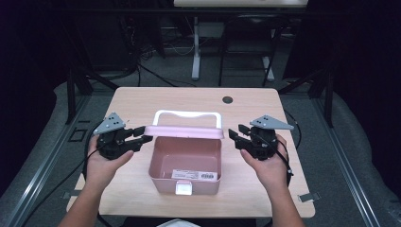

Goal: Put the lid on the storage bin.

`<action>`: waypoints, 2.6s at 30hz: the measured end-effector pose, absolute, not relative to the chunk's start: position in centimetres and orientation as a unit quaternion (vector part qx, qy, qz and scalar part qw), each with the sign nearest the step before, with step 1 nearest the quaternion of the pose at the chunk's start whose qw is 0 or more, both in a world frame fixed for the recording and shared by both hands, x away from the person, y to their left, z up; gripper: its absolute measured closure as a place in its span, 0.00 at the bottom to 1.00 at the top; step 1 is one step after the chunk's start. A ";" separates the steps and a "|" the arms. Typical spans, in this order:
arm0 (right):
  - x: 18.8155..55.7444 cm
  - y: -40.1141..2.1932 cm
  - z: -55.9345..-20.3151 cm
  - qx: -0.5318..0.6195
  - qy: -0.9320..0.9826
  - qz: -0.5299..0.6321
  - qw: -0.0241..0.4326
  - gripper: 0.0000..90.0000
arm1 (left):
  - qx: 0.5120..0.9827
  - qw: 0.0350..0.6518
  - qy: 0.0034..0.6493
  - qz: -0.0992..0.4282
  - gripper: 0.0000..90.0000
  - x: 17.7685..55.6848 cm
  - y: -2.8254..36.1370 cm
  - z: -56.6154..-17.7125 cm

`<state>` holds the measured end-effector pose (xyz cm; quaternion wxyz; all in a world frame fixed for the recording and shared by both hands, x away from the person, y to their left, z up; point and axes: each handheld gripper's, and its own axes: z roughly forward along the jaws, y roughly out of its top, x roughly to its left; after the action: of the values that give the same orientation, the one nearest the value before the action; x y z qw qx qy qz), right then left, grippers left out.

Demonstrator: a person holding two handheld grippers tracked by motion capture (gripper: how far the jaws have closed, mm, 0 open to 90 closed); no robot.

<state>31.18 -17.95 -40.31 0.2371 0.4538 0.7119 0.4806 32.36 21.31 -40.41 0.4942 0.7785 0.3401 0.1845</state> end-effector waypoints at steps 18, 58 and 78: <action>32.6 -17.7 -40.2 0.442 0.709 0.492 0.244 0.59 | 0.782 0.490 0.340 0.183 0.70 31.1 21.4 -41.1; 33.1 -18.1 -40.5 0.445 0.701 0.505 0.236 0.59 | 0.790 0.477 0.340 0.179 0.70 30.5 21.1 -41.7; 33.3 -17.7 -40.9 0.446 0.705 0.502 0.230 0.59 | 0.795 0.472 0.338 0.174 0.71 29.2 21.8 -43.0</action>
<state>33.29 -17.73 -40.86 0.2299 0.4457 0.7048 0.5017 29.19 21.81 -43.01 0.4718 0.7955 0.3380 0.1743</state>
